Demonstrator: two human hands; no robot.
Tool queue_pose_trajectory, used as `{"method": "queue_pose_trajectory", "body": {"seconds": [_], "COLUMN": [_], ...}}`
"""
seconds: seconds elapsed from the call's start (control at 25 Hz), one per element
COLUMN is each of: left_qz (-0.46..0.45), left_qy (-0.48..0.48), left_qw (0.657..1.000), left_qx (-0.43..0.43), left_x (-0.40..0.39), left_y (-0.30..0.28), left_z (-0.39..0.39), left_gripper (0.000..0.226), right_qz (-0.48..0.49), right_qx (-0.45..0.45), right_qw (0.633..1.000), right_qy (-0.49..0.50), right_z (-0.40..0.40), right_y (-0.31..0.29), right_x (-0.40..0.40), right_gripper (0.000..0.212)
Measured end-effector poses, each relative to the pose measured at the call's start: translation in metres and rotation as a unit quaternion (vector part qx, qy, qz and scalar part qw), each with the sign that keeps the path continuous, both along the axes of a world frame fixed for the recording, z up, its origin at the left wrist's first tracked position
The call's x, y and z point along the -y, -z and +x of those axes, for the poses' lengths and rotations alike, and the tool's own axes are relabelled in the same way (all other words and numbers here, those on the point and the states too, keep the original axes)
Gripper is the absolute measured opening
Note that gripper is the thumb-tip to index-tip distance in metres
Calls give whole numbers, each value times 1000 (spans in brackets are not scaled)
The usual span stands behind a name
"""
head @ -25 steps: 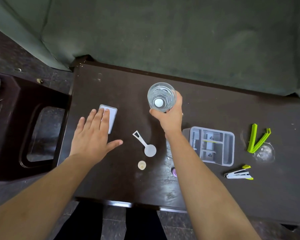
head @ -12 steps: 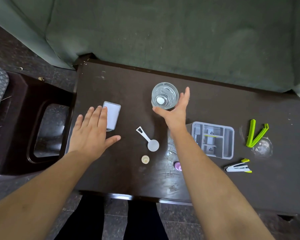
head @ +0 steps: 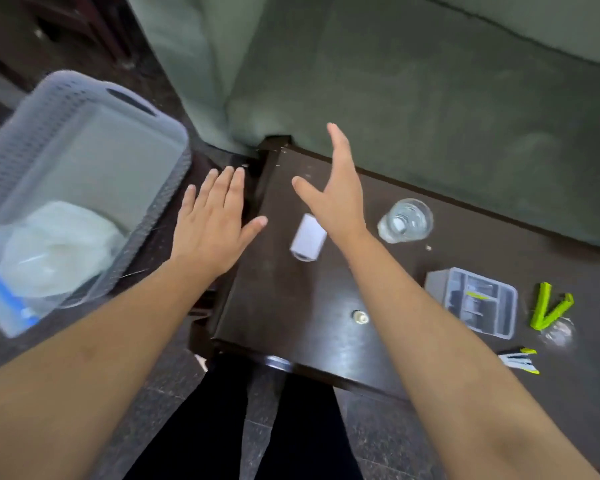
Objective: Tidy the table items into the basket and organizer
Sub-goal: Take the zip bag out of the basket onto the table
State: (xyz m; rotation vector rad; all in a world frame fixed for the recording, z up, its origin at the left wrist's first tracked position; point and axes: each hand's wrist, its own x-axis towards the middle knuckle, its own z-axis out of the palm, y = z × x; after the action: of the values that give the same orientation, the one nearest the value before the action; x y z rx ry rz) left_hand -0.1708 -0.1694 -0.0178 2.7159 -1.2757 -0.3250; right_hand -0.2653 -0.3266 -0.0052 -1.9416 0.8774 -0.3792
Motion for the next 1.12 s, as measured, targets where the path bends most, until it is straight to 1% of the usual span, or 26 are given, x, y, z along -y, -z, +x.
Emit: {"method": "queue_pose_trajectory", "body": {"seconds": [0.08, 0.16, 0.24, 0.32, 0.4, 0.44, 0.52, 0.64, 0.72, 0.76, 0.84, 0.92, 1.0, 1.08, 1.12], "left_qz": [-18, -16, 5, 56, 110, 124, 117, 77, 53, 42, 9, -34, -80, -137, -170], "left_qy": [-28, -79, -151, -214, -275, -306, -376, -468, -502, -505, -499, -501, -507, -494, -476], "left_qw": [999, 995, 987, 974, 954, 944, 919, 876, 853, 851, 859, 858, 853, 855, 860], "left_qx": [36, 63, 59, 50, 37, 23, -20, -93, -136, -139, -118, -106, -97, -73, -64], "left_x": [-34, -76, -123, -167, -205, -217, -234, -241, -240, -239, -236, -230, -221, -208, -200], "left_y": [-7, -11, -12, -9, -7, -6, -2, 4, 7, 7, 4, -5, -16, -30, -36], "left_z": [33, 68, 99, 117, 129, 133, 136, 134, 132, 131, 132, 132, 131, 130, 129], "left_gripper": [72, 70, 67, 67, 68, 69, 71, 74, 76, 76, 74, 71, 71, 71, 71], "right_qz": [-32, -64, -73, -51, -27, -12, 14, 44, 50, 48, 45, 47, 72, 124, 147], "right_qx": [-3, 8, 1, -72, -178, -225, -289, -329, -343, -345, -341, -322, -265, -184, -141], "right_qw": [998, 991, 979, 963, 933, 918, 902, 899, 894, 894, 894, 901, 926, 955, 966], "right_qy": [-57, -120, -189, -254, -313, -326, -321, -287, -282, -282, -286, -286, -259, -197, -161], "right_z": [48, 91, 132, 167, 197, 206, 217, 222, 222, 223, 225, 226, 225, 214, 203], "right_y": [-11, -18, -20, -17, -6, 2, 17, 35, 44, 46, 48, 46, 40, 27, 19], "right_x": [-39, -82, -126, -163, -193, -203, -215, -222, -225, -226, -228, -228, -223, -209, -198], "right_gripper": [76, 69, 60, 53, 51, 51, 51, 46, 44, 43, 40, 40, 46, 49, 47]}}
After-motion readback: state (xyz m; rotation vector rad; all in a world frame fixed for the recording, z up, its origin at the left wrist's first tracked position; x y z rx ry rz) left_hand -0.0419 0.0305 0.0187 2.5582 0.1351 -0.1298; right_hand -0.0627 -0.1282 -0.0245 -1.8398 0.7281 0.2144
